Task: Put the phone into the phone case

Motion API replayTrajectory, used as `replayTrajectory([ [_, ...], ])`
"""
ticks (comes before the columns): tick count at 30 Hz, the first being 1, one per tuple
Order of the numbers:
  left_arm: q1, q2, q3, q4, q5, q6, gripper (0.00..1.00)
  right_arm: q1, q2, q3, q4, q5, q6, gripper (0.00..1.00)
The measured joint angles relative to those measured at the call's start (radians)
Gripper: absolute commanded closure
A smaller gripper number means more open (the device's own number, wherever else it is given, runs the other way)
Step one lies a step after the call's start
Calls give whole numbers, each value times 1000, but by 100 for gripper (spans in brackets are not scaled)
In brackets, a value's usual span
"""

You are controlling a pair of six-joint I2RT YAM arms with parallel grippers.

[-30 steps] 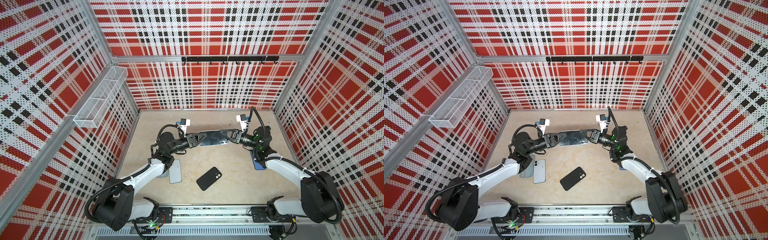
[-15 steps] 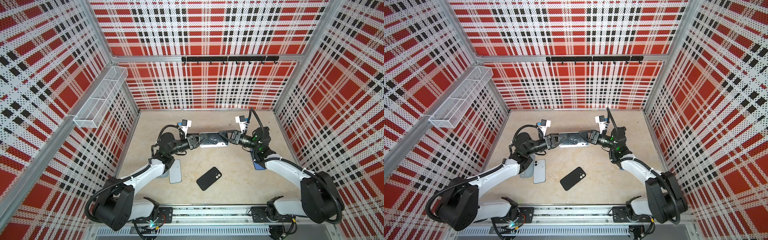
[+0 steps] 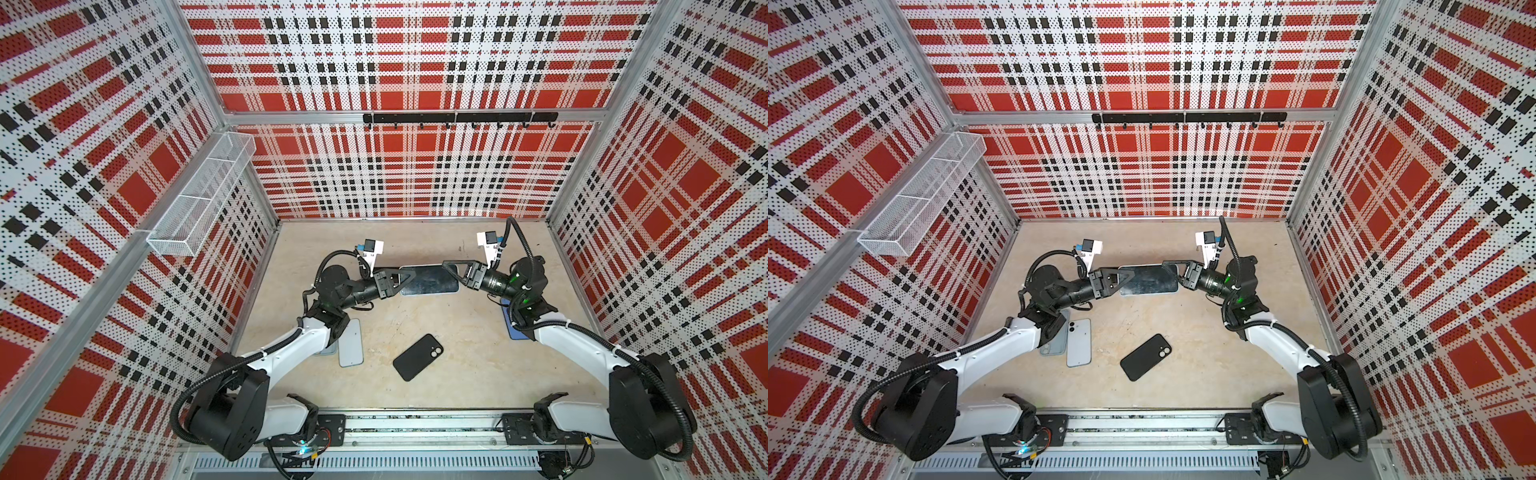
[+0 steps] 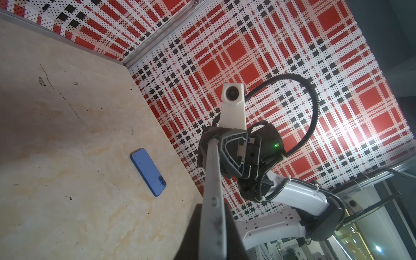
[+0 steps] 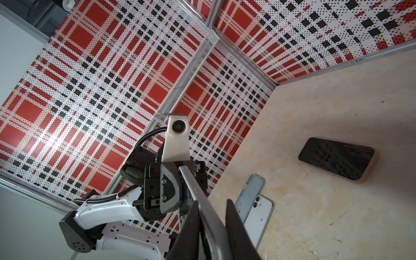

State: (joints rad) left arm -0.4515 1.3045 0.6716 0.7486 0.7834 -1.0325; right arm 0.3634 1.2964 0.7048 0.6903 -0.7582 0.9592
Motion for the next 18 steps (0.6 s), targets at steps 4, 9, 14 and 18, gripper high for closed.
replayTrajectory([
  [4,2,3,0,4,9,-20,100,-3,-4,0,5,-8,-7,74],
  [9,2,3,0,-6,5,11,100,-10,-4,0,-49,8,-17,66],
  [14,6,3,0,-15,-3,21,100,-11,-17,0,-92,6,-24,66],
  [18,9,3,-3,-16,-7,24,100,-11,-35,-11,-113,0,-27,62],
])
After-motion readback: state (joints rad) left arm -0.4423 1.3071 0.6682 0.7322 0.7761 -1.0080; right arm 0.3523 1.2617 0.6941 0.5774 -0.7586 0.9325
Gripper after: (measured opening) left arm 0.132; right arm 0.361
